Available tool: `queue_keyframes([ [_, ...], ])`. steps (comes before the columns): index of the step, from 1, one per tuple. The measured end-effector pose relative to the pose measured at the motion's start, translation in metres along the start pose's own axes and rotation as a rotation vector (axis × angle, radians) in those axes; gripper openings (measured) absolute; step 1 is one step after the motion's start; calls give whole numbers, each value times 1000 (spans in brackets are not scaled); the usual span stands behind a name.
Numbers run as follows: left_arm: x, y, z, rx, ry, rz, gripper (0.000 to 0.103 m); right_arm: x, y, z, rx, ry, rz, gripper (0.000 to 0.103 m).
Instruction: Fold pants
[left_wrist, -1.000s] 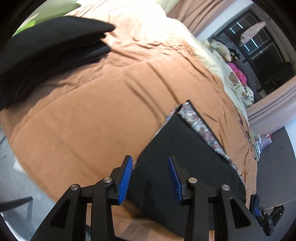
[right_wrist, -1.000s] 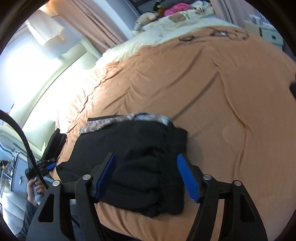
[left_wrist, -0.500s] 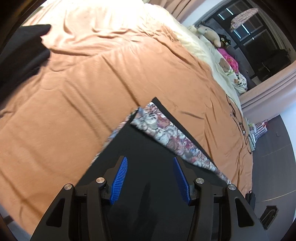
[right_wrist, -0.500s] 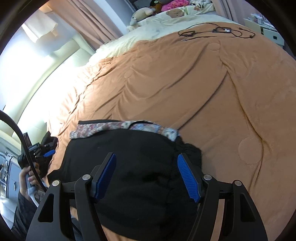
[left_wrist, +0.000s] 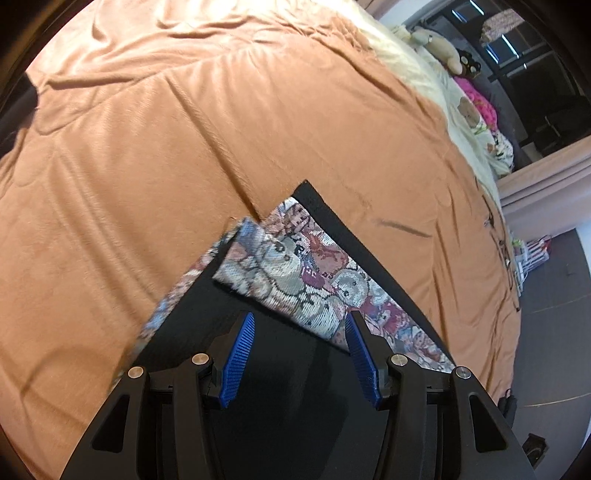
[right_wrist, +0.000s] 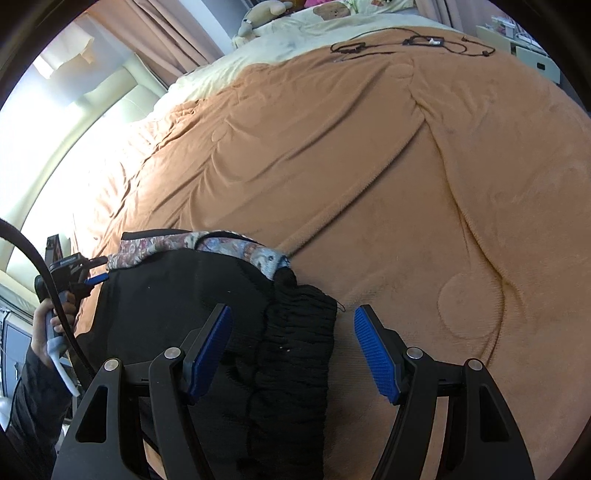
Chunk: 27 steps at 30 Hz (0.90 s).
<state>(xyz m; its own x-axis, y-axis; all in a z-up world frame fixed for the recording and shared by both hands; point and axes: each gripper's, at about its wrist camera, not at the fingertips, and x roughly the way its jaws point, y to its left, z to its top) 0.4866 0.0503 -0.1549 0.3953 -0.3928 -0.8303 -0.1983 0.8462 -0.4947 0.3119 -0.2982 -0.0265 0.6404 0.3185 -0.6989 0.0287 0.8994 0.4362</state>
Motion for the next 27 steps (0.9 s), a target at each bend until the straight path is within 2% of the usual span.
queue_keyframes([
  [4,12,-7,11,23,-5,31,54,14,-5,3,-11,15,-20,68],
  [8,20,-13,26,27,-23,3,54,26,-9,4,-7,25,-11,68],
  [11,26,-17,34,33,-21,10,53,34,-12,6,-5,26,-4,68],
  [12,28,-18,35,34,-20,18,50,35,-12,6,-7,24,-3,68],
  [14,31,-18,37,32,-22,40,32,38,-13,7,-16,21,-6,68],
  [15,33,-18,38,32,-23,45,13,38,-13,8,-22,14,-12,67],
  [16,33,-17,39,33,-20,39,4,38,-13,8,-28,6,-19,59],
  [17,33,-17,40,32,-22,36,4,38,-11,7,-37,2,-15,52],
  [18,33,-17,40,32,-28,36,4,38,-8,7,-43,4,-6,41],
  [20,30,-20,41,39,-39,40,3,37,-4,6,-60,-6,-14,36],
  [21,32,-24,43,39,-42,41,3,37,-2,5,-73,-8,-18,27],
  [24,29,-30,48,45,-57,39,3,34,4,5,-103,-32,-35,19],
  [27,30,-38,53,56,-67,40,3,30,4,4,-103,-59,-42,18],
])
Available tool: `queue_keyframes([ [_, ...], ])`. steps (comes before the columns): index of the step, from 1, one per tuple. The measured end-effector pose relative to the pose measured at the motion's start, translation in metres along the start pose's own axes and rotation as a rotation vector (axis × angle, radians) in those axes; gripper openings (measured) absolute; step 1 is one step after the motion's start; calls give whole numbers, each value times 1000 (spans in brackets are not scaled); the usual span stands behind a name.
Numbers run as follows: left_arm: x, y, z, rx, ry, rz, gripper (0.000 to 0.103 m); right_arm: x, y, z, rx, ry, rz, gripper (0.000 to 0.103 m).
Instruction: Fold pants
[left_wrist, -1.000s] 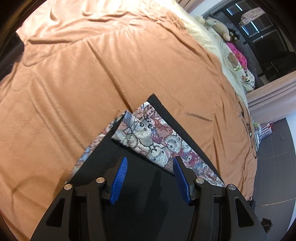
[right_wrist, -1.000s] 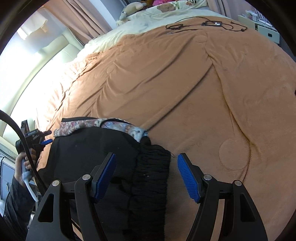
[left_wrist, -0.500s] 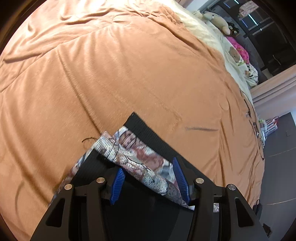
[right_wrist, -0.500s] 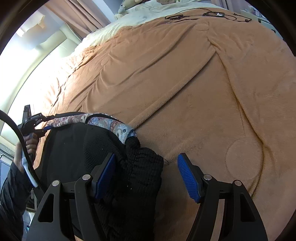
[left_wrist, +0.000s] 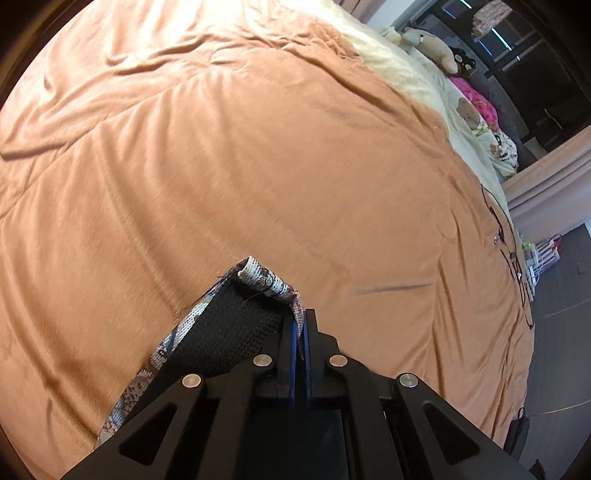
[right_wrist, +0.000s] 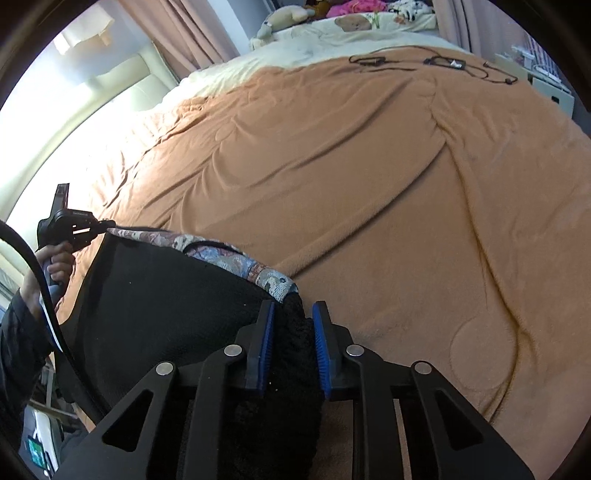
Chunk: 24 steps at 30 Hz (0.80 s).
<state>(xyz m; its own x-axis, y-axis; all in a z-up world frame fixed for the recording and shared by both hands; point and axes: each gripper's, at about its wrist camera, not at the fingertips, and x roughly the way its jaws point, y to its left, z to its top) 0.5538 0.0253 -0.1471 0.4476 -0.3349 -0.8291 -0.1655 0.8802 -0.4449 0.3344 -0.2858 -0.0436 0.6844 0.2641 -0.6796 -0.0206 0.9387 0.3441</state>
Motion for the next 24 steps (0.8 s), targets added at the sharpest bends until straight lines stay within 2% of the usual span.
queue_keyframes([
  [6,26,0,7,-27,35,41,3,6,-1,-5,9,14,-20,18],
  [10,34,5,5,-38,77,56,7,10,4,-3,9,42,-40,24],
  [11,31,5,7,-29,81,54,10,9,4,-1,16,44,-34,26],
  [13,18,6,8,-11,71,65,32,2,3,1,26,36,-31,37],
  [16,-8,11,9,10,24,81,55,-11,3,0,32,4,-35,43],
  [18,-29,16,5,29,-7,96,56,-20,2,-1,47,-9,-19,43],
  [24,-77,32,-16,75,-27,92,56,-44,11,-11,56,-22,2,43],
])
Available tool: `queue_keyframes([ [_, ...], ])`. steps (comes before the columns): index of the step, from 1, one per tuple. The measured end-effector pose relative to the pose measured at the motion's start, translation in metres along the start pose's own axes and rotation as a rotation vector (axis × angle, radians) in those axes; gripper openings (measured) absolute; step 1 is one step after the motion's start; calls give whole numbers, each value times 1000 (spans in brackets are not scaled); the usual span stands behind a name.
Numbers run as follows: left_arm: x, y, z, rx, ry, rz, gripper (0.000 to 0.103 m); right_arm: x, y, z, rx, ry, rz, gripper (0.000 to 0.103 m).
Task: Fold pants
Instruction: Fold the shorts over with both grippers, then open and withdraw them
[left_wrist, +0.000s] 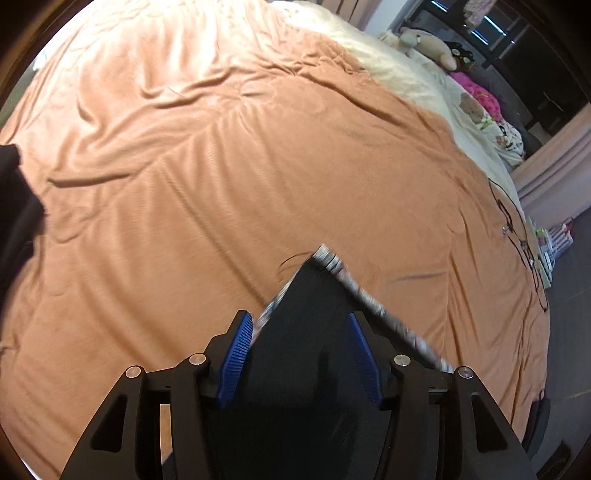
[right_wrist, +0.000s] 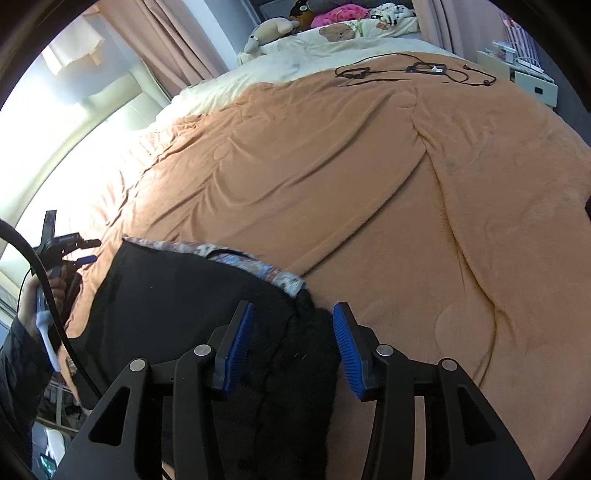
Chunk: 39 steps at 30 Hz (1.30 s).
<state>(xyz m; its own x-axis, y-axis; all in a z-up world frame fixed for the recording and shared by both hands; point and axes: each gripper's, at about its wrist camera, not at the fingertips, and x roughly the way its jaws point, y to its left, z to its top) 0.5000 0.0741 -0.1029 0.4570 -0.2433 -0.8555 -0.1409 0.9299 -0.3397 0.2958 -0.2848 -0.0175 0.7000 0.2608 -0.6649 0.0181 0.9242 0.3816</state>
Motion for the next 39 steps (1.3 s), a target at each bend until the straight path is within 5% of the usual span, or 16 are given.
queue_keyframes([
  [12,-69,25,-52,52,-15,-34,56,-42,12,-22,-2,33,31,44],
  [17,-87,33,-90,42,3,-66,56,-57,18,-37,-12,30,27,68],
  [39,-95,68,-208,-65,58,-199,58,-71,11,-92,47,98,36,68],
])
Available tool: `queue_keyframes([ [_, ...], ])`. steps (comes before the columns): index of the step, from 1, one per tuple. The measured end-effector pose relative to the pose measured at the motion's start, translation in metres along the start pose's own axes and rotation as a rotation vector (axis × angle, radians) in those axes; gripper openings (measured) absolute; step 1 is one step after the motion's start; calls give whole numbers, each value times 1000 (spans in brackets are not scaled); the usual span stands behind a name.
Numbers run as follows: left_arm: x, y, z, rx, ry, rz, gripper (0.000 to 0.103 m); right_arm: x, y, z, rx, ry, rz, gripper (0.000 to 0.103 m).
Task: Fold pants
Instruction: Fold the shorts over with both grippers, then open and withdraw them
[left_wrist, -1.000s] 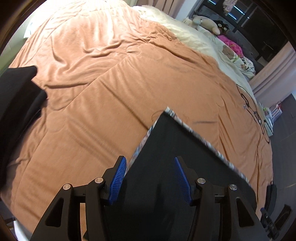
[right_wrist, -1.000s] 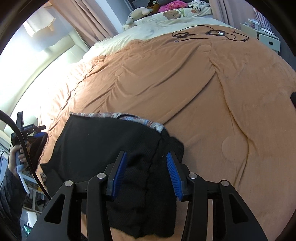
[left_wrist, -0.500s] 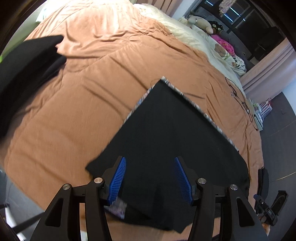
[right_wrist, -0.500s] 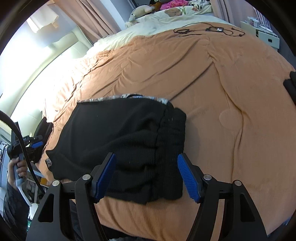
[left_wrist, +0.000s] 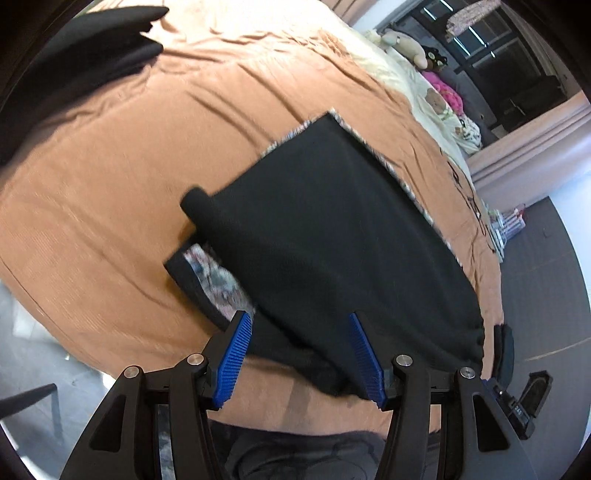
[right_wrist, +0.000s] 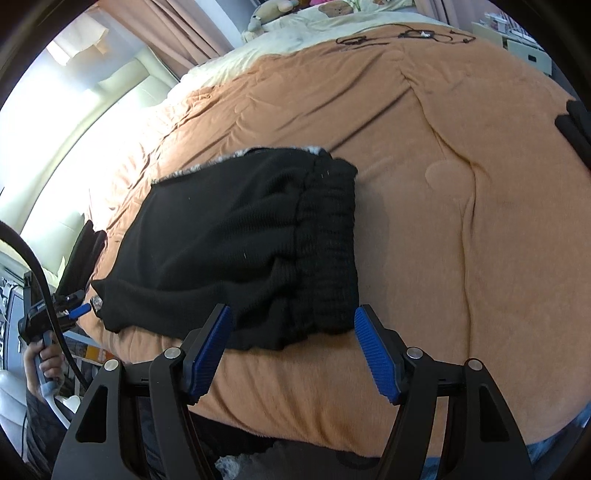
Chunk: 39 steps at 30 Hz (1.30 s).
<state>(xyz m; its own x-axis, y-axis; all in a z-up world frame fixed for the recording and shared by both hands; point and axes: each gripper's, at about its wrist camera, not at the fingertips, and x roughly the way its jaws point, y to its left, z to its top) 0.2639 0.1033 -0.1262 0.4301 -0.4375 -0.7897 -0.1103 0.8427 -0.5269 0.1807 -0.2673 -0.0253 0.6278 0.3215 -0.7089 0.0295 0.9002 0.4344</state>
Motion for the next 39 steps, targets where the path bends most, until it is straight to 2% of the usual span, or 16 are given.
queue_keyframes([
  [6,16,3,3,-37,19,-21,58,7,0,-7,16,22,6,68],
  [12,38,10,-6,-106,83,-72,58,15,-4,-7,32,39,11,68],
  [20,45,11,3,-137,20,-69,56,26,-3,-5,34,64,10,68],
  [23,42,18,4,-154,-10,-54,37,29,-3,-2,37,71,0,68],
  [24,40,19,4,-154,-21,-40,16,31,-4,0,42,77,-2,68],
  [25,40,22,3,-154,-22,-34,3,34,-5,1,44,85,-2,68],
  [26,39,23,2,-158,-23,-43,3,36,-5,3,45,93,-2,67],
  [28,34,24,-1,-151,-40,-48,2,41,-6,6,40,106,-8,51],
  [29,29,23,-4,-139,-48,-45,2,43,-7,8,41,114,-10,51],
  [31,25,22,-7,-132,-60,-47,2,44,-9,10,43,113,0,40],
  [32,23,21,-8,-131,-64,-48,2,44,-9,11,37,114,5,38],
  [34,19,21,-10,-138,-69,-56,2,42,-7,11,20,108,7,24],
  [39,18,28,-18,-152,-56,-61,2,37,-7,7,1,103,6,15],
])
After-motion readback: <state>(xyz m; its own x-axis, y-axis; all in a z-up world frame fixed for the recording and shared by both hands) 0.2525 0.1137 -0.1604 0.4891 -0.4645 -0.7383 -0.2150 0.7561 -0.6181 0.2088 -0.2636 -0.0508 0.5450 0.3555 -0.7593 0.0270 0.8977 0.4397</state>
